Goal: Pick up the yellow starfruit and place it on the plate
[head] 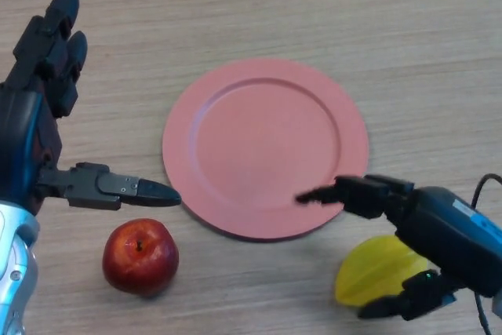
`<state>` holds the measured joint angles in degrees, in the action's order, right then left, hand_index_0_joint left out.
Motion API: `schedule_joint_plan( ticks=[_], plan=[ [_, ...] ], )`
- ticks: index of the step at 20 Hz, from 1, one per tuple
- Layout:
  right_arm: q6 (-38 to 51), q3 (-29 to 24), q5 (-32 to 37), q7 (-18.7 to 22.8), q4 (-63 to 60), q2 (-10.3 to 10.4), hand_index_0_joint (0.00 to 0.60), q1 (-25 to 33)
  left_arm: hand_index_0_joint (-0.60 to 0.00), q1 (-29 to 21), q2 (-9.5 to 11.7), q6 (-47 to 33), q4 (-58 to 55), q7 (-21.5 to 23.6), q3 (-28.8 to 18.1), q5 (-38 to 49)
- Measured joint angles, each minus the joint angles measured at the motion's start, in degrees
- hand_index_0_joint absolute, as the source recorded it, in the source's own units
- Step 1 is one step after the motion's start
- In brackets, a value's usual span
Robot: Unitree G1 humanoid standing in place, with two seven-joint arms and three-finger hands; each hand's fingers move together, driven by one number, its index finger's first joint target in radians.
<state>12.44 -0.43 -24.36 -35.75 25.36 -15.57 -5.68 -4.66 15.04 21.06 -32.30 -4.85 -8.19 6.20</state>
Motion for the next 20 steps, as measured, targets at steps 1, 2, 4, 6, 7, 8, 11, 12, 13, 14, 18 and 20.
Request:
schedule_joint_plan(
  ticks=[1,2,4,6,7,8,11,12,13,14,18,20],
  plan=[
    [0.0,-0.5,0.0,0.0,0.0,0.0,0.000,0.3,0.000,-0.1,0.0,0.0,0.0,0.0,0.0,0.1],
    [0.0,-0.9,0.0,0.0,0.0,0.0,0.000,0.5,0.000,-0.1,0.0,0.0,0.0,0.0,0.0,0.7],
    [2.6,-1.2,0.0,0.0,-1.6,-0.2,0.000,1.0,0.000,0.0,0.0,0.0,0.0,0.0,0.1,1.4],
    [16.1,-1.9,-9.0,0.3,-7.6,-2.0,0.000,1.3,0.000,0.0,0.0,0.0,0.0,0.0,0.1,1.4],
    [19.4,-2.0,-12.5,0.3,-10.4,-2.7,0.000,1.6,0.000,-0.1,0.0,0.0,0.0,0.0,0.1,1.4],
    [19.5,-2.1,-12.4,0.3,-11.5,-2.7,0.000,1.6,0.000,-0.2,0.0,0.0,0.0,0.0,0.1,1.4],
    [26.0,-4.9,-16.2,6.3,-16.4,-3.1,0.000,2.4,0.000,-0.4,0.0,0.0,0.0,0.0,0.6,1.4],
    [25.6,-5.2,-15.9,6.3,-16.5,-3.2,0.000,2.2,0.000,-0.3,0.0,0.0,0.0,0.0,0.7,1.4],
    [25.4,-5.2,-15.6,6.3,-17.2,-3.2,0.000,2.2,0.000,-0.1,-0.1,0.0,0.0,0.0,1.2,1.3],
    [25.7,-5.2,-15.7,6.7,-18.6,-3.2,0.000,2.3,0.000,0.0,-0.1,0.0,0.0,0.0,1.3,1.3],
    [25.5,-5.3,-15.7,8.9,-22.6,-3.7,0.000,2.2,0.000,0.2,-0.1,0.0,0.0,0.0,1.3,1.2],
    [25.5,-5.3,-15.7,9.0,-22.9,-3.7,0.150,2.2,0.000,0.2,-0.2,0.0,0.0,0.0,1.3,1.1]
  ],
)
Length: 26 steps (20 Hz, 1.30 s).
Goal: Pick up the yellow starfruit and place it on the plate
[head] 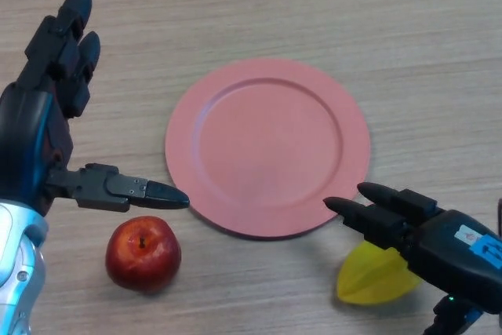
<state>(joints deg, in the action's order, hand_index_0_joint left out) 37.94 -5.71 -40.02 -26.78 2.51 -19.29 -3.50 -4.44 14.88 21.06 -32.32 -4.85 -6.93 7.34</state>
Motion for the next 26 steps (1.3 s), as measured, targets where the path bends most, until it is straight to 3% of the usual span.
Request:
schedule_joint_plan(
  ticks=[3,4,6,11,12,14,18,20,21,26],
  plan=[
    [0.0,0.1,0.0,2.3,-2.7,0.0,0.550,0.4,0.000,0.0,0.0,0.0,0.0,0.0,0.0,-0.1],
    [0.2,0.2,-0.2,4.2,-4.1,0.0,0.600,0.6,0.000,0.0,0.0,0.0,0.0,0.0,0.0,-0.1],
    [-0.1,0.2,-0.3,5.0,-3.9,-0.2,0.600,0.6,0.000,0.0,0.0,0.0,0.0,0.0,0.0,-0.1],
    [0.1,-0.3,-5.0,12.9,-3.8,-0.7,0.600,2.2,0.000,0.0,0.0,0.0,0.0,0.0,0.0,0.0],
    [0.1,-0.7,-5.1,12.9,-3.4,-0.8,0.600,2.3,0.000,0.0,0.0,0.0,0.0,0.0,0.0,0.0],
    [-0.5,-0.8,-5.0,12.7,-0.5,-0.9,0.600,2.7,0.000,0.1,0.0,0.0,-0.1,0.0,-0.1,0.0],
    [-2.2,-0.5,-3.7,8.6,5.1,-0.9,0.600,5.7,0.000,0.1,0.0,0.0,-0.1,0.0,-0.2,0.0],
    [-4.3,1.8,-1.8,6.9,5.6,-0.8,0.600,7.9,0.000,0.3,0.0,0.0,-0.1,0.0,-0.1,0.0],
    [-7.5,4.5,2.7,3.4,5.8,0.3,0.600,9.7,0.000,0.5,0.0,0.0,-0.1,0.0,-0.3,0.0],
    [-11.8,11.0,6.3,3.5,-0.7,4.9,0.600,18.9,0.000,0.8,-0.1,0.0,-1.1,0.0,-0.2,0.5]
  ],
)
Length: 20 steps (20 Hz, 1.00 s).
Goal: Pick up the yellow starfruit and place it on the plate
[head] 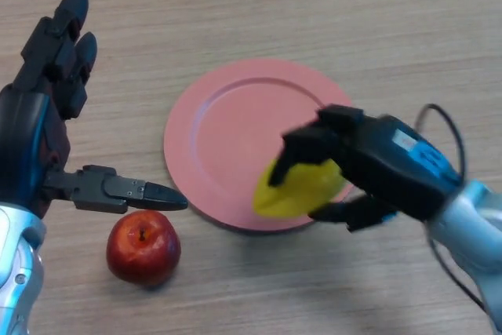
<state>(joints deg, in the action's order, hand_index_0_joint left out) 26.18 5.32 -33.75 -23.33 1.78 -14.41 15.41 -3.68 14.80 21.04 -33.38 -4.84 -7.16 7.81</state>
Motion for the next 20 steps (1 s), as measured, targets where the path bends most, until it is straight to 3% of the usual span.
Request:
schedule_joint_plan(
  ticks=[4,5,8,10,11,12,13,15,17,20],
  plan=[
    [-0.5,1.7,-0.9,4.5,-12.5,2.4,0.600,6.2,0.000,1.0,0.0,0.0,-1.8,0.0,-1.0,0.6],
    [0.7,2.1,-4.0,8.6,-17.4,3.0,0.600,8.4,0.000,1.4,0.1,0.0,-2.4,0.0,-1.1,0.6],
    [2.0,2.7,-13.3,14.2,-25.9,3.2,0.600,12.9,0.000,2.2,0.1,0.0,-3.6,-0.1,-1.9,0.6],
    [-5.0,6.2,-5.4,13.2,-25.5,3.1,0.600,12.5,0.000,2.3,0.1,0.1,-4.0,-0.1,-2.3,0.6],
    [-9.9,7.3,-1.5,12.8,-25.3,3.9,0.504,12.3,0.000,2.3,0.1,0.2,-4.4,-0.1,-2.3,0.5],
    [-11.0,7.6,-1.9,12.8,-25.3,3.9,0.403,12.2,0.000,2.3,0.0,0.3,-4.9,-0.1,-2.3,0.5],
    [-11.0,7.6,-1.9,12.9,-25.4,3.8,0.253,12.1,0.000,2.3,0.0,0.4,-5.3,-0.1,-2.3,0.5],
    [-10.9,7.5,-2.1,16.5,-26.5,3.9,0.021,12.8,0.000,3.0,-0.1,1.5,-6.7,-0.1,-2.3,0.6],
    [-10.8,6.8,-3.1,20.3,-28.4,3.8,0.000,14.7,0.000,3.6,-0.5,3.1,-8.3,-0.1,-2.3,0.6],
    [-9.7,5.6,-2.9,22.6,-28.1,3.9,0.000,16.1,0.000,3.7,-0.9,3.3,-8.3,-0.1,-2.3,0.5]
  ],
)
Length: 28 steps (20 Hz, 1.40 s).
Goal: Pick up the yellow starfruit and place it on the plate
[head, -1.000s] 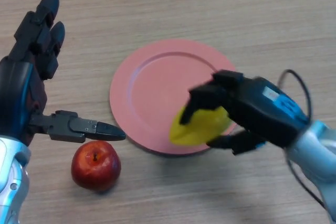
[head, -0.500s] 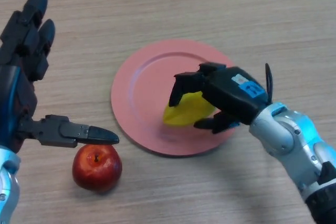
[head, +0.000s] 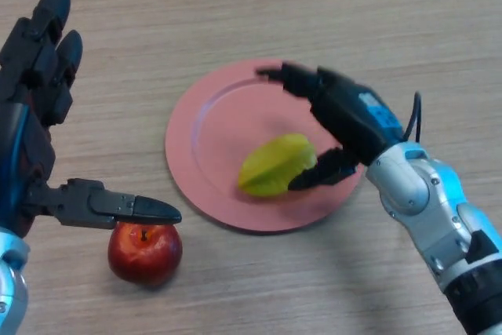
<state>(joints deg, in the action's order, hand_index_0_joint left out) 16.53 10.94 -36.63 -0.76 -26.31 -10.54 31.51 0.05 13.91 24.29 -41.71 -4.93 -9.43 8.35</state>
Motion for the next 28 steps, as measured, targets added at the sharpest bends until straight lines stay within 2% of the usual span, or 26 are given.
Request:
schedule_joint_plan(
  ticks=[2,4,5,8,9,12,13,15,17,24,26,28],
  plan=[
    [-0.3,-0.9,0.4,-0.2,3.2,0.1,0.000,-0.9,0.000,0.0,-0.1,0.1,0.1,0.0,0.0,0.0],
    [-4.9,-2.8,6.2,-3.1,13.1,0.1,0.000,-3.7,0.000,-0.3,-0.1,0.2,0.5,0.0,0.1,-0.2],
    [-10.8,-3.8,11.8,-6.3,20.2,0.2,0.000,-5.5,0.000,-0.3,-0.1,0.2,1.2,0.0,0.1,-0.2],
    [-24.6,-6.2,23.1,-11.9,37.0,0.1,0.000,-12.8,0.000,-0.1,-0.2,0.2,3.1,0.0,0.0,-0.4],
    [-34.5,-6.7,28.6,-13.7,44.4,-0.2,0.000,-16.2,0.000,-0.1,-0.2,0.1,3.6,0.0,0.0,-0.4],
    [-46.3,-10.2,40.9,-14.9,56.7,-1.6,0.000,-24.7,0.000,-0.2,-0.1,0.1,5.2,0.0,-0.8,2.3],
    [-49.5,-13.0,46.8,-13.9,59.9,-2.1,0.000,-26.7,0.000,-0.2,-0.1,-0.7,5.8,0.0,-1.3,2.4],
    [-51.5,-15.4,48.3,-9.6,64.5,-2.9,0.000,-28.3,0.000,-0.1,0.2,-2.5,7.2,0.0,-2.2,1.8],
    [-51.4,-15.7,48.3,-7.6,65.8,-2.9,0.000,-29.2,0.000,-0.3,0.7,-2.4,8.4,0.0,-2.2,1.2],
    [-49.2,-15.5,48.3,-7.7,65.4,-2.9,0.000,-30.5,0.000,-1.7,0.9,-2.8,10.1,0.0,-1.9,-1.5],
    [-49.2,-15.5,48.3,-7.7,65.3,-2.9,0.000,-30.5,0.000,-3.4,1.2,-3.1,10.3,0.1,-1.9,-1.4],
    [-49.2,-15.5,48.3,-7.8,65.3,-2.9,0.000,-30.5,0.000,-3.7,1.2,-5.3,10.4,0.1,-1.4,-1.4]
  ],
)
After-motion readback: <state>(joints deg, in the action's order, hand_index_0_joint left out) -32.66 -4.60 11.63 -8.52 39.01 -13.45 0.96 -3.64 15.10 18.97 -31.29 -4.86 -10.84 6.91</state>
